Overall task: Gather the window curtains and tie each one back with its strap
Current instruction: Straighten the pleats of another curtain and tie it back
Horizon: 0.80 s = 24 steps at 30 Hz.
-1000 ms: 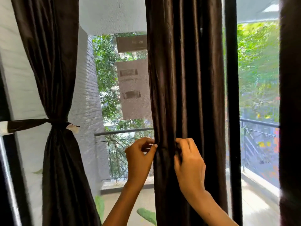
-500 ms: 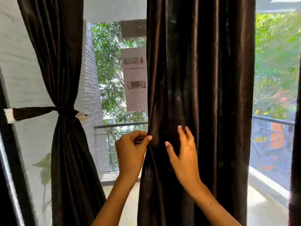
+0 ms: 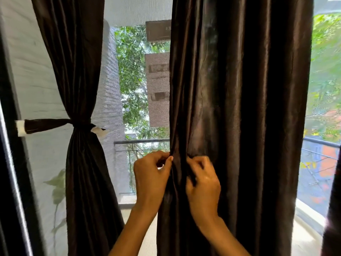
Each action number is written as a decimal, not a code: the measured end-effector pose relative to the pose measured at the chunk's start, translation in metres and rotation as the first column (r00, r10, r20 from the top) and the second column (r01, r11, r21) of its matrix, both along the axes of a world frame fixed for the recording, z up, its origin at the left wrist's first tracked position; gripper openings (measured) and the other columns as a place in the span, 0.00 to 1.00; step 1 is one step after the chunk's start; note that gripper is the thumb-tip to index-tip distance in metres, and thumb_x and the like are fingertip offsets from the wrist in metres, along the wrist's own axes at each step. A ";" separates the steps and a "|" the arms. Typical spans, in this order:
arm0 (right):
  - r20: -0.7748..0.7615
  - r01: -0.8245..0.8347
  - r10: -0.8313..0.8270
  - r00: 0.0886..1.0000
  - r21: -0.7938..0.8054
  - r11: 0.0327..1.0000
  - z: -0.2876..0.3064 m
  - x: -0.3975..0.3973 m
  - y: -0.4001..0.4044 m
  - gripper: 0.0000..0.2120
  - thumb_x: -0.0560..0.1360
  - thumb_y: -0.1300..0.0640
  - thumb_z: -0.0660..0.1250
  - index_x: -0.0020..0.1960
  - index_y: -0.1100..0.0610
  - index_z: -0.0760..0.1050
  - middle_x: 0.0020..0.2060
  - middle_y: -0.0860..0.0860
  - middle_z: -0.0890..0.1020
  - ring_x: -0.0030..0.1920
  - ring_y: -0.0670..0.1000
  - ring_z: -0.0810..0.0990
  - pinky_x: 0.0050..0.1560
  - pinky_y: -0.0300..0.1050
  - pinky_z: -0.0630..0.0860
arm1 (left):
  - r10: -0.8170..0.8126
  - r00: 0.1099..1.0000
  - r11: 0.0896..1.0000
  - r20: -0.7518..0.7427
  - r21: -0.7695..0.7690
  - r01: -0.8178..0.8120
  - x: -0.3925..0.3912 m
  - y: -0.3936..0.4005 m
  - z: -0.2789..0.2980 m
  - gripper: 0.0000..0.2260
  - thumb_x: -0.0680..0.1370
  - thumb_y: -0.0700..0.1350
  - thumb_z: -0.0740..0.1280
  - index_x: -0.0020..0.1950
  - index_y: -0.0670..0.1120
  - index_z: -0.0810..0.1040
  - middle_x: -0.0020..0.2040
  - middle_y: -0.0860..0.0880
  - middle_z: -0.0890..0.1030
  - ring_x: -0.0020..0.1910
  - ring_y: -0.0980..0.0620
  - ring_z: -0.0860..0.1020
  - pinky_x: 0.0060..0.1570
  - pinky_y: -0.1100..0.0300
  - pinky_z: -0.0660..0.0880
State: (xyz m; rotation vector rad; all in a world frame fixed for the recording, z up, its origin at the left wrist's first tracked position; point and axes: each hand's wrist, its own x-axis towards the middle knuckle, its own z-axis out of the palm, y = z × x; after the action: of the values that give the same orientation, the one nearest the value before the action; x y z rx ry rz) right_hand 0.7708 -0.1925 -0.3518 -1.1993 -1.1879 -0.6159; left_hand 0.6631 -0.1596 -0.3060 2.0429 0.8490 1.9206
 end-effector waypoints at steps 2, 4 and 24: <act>0.110 0.032 -0.019 0.994 -0.118 0.992 -0.003 -0.003 0.000 0.28 0.65 0.69 0.66 0.64 0.53 0.76 0.48 0.51 0.77 0.46 0.52 0.79 0.39 0.46 0.78 | -0.056 0.998 0.998 0.031 0.019 0.056 0.002 -0.003 -0.005 0.05 0.72 0.39 0.73 0.45 0.47 0.85 0.38 0.55 0.84 0.38 0.63 0.81 0.42 0.63 0.79; 0.169 0.027 0.015 0.986 -0.240 0.970 -0.002 -0.001 -0.002 0.30 0.67 0.67 0.67 0.68 0.51 0.72 0.50 0.52 0.76 0.48 0.55 0.79 0.37 0.51 0.80 | -0.094 0.994 0.995 0.051 0.038 0.092 0.002 -0.005 -0.009 0.07 0.72 0.39 0.73 0.47 0.49 0.84 0.39 0.58 0.83 0.39 0.64 0.81 0.42 0.67 0.78; -0.464 -0.408 0.377 0.801 0.037 0.912 0.027 0.031 -0.025 0.25 0.69 0.68 0.73 0.64 0.56 0.73 0.49 0.49 0.83 0.48 0.37 0.82 0.53 0.32 0.76 | -0.184 0.980 0.976 0.075 -0.106 0.191 -0.002 -0.020 -0.003 0.07 0.69 0.38 0.75 0.46 0.44 0.86 0.39 0.52 0.85 0.38 0.63 0.82 0.42 0.72 0.76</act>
State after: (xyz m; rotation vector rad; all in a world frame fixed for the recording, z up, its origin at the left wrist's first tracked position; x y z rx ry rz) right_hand 0.8022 -0.2170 -0.3245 -1.0308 -1.0028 0.0334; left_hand 0.6616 -0.1792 -0.3088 1.9109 0.7054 1.7849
